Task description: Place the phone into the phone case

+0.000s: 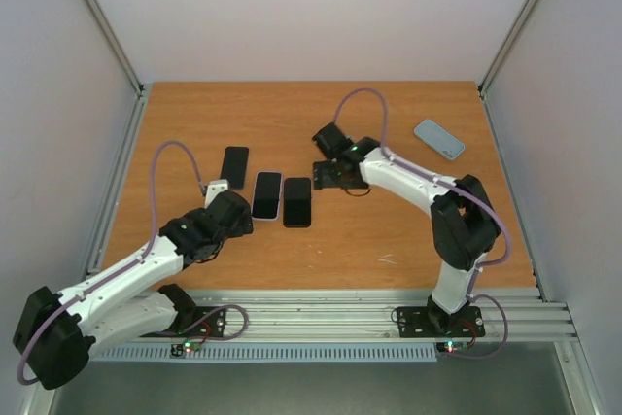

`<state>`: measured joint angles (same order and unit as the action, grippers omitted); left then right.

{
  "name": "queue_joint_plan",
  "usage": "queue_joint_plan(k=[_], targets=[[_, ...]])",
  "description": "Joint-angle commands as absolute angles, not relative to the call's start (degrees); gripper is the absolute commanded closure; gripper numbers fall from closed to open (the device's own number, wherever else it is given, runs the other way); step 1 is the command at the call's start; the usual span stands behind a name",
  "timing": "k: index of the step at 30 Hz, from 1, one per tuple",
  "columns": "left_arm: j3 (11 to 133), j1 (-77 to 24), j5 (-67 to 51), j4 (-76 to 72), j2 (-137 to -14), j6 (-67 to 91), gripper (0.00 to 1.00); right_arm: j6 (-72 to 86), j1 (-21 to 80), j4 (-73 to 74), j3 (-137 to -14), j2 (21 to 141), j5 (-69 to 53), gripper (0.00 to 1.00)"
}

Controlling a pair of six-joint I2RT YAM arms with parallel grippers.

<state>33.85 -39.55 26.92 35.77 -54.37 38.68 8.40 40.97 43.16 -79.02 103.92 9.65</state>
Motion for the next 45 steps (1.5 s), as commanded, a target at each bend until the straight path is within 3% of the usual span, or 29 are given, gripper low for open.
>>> queue_joint_plan(k=[1, 15, 25, 33, 37, 45], targets=[[32.4, -39.3, 30.0, 31.7, -56.2, 36.7, 0.01, -3.4, 32.0, 47.1, -79.8, 102.6, 11.8, 0.05], [31.8, -39.4, 24.2, 30.0, -60.1, 35.8, 0.01, -15.1, 5.9, 43.5, -91.5, 113.1, 7.2, 0.05], [32.0, -39.4, 23.4, 30.3, -60.9, 35.6, 0.01, -20.0, -3.0, 45.3, -103.3, 125.7, 3.6, 0.07], [32.2, -39.3, 24.5, 31.2, -60.3, 35.5, 0.01, -22.2, -5.4, 46.2, -105.1, 130.2, 1.6, 0.10], [32.4, -39.4, 24.4, 31.3, -60.6, 35.5, 0.01, -22.9, -6.0, 46.1, -104.7, 131.0, 1.2, 0.14], [32.4, -39.3, 25.2, 32.1, -59.3, 35.5, 0.01, -22.5, -6.1, 44.5, -101.5, 129.8, 1.4, 0.35]])
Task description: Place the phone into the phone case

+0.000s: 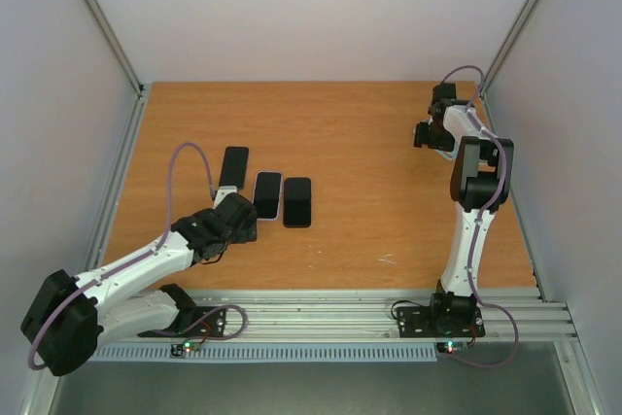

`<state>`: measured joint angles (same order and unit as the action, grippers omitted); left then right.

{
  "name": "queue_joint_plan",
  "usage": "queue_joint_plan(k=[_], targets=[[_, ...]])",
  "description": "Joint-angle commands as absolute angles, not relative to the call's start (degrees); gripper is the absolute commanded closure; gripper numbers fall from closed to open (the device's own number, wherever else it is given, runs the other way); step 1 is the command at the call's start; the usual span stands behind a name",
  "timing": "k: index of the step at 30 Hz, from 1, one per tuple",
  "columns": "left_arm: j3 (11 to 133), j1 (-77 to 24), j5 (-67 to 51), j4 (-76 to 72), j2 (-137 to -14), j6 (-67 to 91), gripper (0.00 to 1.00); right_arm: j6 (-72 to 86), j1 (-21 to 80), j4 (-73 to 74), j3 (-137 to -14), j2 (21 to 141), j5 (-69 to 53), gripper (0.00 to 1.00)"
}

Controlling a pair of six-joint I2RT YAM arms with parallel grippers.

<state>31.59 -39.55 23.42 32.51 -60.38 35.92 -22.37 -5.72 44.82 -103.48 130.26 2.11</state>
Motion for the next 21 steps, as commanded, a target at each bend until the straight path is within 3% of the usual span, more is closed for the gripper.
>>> queue_joint_plan(k=[1, 10, 16, 21], targets=[[32.3, -39.4, 25.2, 32.2, -59.0, 35.7, 0.01, -22.5, -6.1, 44.5, -101.3, 129.6, 1.5, 0.37], [31.6, -39.3, 25.7, 32.6, -56.1, 36.1, 0.01, -22.9, -6.0, 45.1, -100.8, 128.6, 3.2, 0.76], [31.7, -39.4, 25.1, 32.5, -56.0, 36.2, 0.01, -21.3, -6.0, 45.4, -101.1, 126.9, 1.1, 0.90], [31.5, -39.4, 24.2, 32.1, -55.6, 36.0, 0.01, -19.2, -6.0, 46.1, -101.2, 125.7, 0.6, 0.95]])
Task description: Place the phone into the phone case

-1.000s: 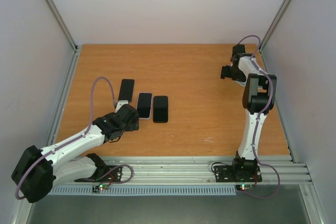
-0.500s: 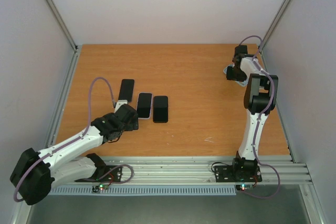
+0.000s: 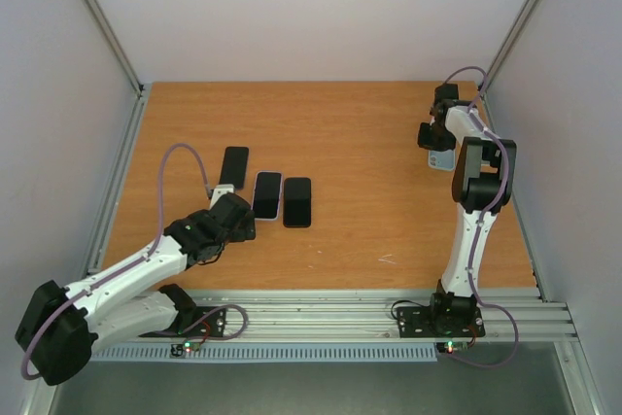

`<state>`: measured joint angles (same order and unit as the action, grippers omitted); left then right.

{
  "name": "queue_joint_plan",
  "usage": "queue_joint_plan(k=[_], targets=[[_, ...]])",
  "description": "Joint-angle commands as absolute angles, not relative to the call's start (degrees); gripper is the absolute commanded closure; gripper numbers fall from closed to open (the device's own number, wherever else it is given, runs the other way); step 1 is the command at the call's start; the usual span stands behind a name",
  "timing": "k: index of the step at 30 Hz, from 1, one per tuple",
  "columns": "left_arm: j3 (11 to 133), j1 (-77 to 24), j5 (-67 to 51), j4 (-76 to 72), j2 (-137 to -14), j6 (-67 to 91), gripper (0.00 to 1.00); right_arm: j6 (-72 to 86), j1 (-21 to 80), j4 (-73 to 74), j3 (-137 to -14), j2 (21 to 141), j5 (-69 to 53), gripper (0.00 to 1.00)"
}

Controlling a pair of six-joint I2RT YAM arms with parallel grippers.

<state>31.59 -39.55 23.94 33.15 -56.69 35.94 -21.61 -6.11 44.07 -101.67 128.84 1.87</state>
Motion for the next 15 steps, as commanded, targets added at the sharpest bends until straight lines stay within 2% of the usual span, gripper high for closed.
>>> queue_joint_plan(k=[1, 8, 15], targets=[[31.4, -39.3, 23.8, 31.9, -55.4, 35.9, 0.01, -18.5, -5.9, 46.4, -101.1, 125.4, -0.7, 0.97], [30.5, -39.3, 20.4, 29.4, -53.8, 34.8, 0.01, -11.0, -2.4, 46.5, -96.2, 120.9, 2.5, 0.99], [29.9, -39.4, 15.6, 26.9, -53.7, 34.0, 0.01, 2.3, 3.1, 42.3, -83.2, 112.0, 2.8, 0.99]])
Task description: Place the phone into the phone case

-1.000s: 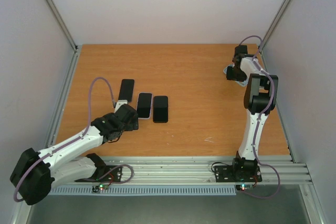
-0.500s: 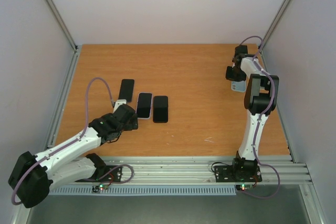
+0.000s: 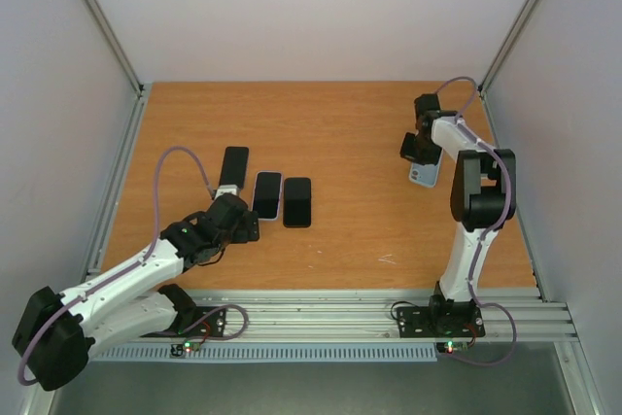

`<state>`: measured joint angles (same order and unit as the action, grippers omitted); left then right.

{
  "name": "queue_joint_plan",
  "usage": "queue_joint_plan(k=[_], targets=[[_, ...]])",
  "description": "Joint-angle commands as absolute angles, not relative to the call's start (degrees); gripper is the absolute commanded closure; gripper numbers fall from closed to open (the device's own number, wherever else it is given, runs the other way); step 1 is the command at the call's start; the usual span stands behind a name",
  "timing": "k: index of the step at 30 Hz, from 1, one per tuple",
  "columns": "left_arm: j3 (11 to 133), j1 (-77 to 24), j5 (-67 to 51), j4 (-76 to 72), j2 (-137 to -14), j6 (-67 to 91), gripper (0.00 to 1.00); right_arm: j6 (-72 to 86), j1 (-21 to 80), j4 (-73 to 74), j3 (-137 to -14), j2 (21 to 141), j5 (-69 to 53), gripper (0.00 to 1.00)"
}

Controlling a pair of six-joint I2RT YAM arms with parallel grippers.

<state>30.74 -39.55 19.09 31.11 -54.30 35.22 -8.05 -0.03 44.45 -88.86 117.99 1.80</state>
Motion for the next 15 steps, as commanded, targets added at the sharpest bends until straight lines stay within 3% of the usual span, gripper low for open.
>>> queue_joint_plan(k=[1, 8, 15], targets=[[29.6, -39.3, 14.5, 26.2, -53.4, 33.9, 0.01, 4.1, 4.1, 41.1, -80.8, 110.1, 2.8, 0.99], [28.5, -39.4, 8.9, 21.9, -51.0, 32.9, 0.00, 17.4, 13.2, 33.8, -64.0, 96.4, 3.9, 0.99], [27.8, -39.4, 2.1, 19.1, -51.1, 33.9, 0.01, 27.8, 24.1, 30.5, -56.7, 84.5, 5.7, 0.99]])
